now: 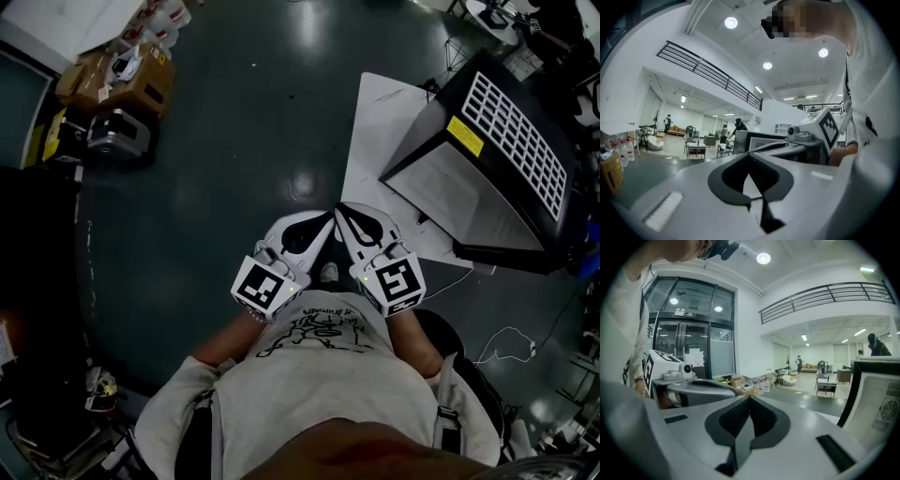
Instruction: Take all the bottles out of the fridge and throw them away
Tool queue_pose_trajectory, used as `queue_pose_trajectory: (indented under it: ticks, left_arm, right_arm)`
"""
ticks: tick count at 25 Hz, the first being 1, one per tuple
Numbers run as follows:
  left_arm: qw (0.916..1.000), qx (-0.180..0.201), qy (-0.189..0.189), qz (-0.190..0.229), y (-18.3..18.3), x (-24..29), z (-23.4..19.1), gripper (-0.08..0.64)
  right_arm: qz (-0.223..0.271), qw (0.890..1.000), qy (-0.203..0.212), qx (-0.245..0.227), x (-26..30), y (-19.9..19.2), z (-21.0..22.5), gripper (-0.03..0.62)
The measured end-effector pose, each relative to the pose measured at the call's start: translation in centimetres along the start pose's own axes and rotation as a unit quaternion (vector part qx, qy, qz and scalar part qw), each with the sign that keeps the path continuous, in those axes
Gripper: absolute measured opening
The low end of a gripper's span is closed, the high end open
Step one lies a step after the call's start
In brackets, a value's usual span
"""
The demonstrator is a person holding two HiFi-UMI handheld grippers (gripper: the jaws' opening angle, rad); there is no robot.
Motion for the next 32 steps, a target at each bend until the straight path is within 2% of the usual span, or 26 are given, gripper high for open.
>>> queue_pose_trajectory:
  ticks: [4, 17, 32]
  left_arm:
    - [1.0, -0.007, -0.006, 0.002, 1.1, 0.3, 0.5, 0.009]
    - [0.9999, 0.003, -0.011, 0.009, 3.3, 0.5, 1.2, 0.009]
    - [0.9998, 0.002, -0.011, 0.017, 3.9, -0.1, 1.0, 0.009]
  right_arm:
    - [0.005, 1.0, 0.002, -0.004, -0.6, 1.2, 0.0, 0.009]
    - [0.024, 1.0, -0.003, -0.02, -1.4, 4.0, -0.6, 0.008]
    - [0.029, 0.999, -0.008, -0.022, -1.3, 4.8, -1.1, 0.008]
Point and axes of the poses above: the fingertips, and each gripper's own axes: x forward along the fingers, z to its right, y out of its top, the point moved 7 cm from there along -x, backward along the fingers, and after that the axes turned 13 degrees about z, right-handed, at the moved point
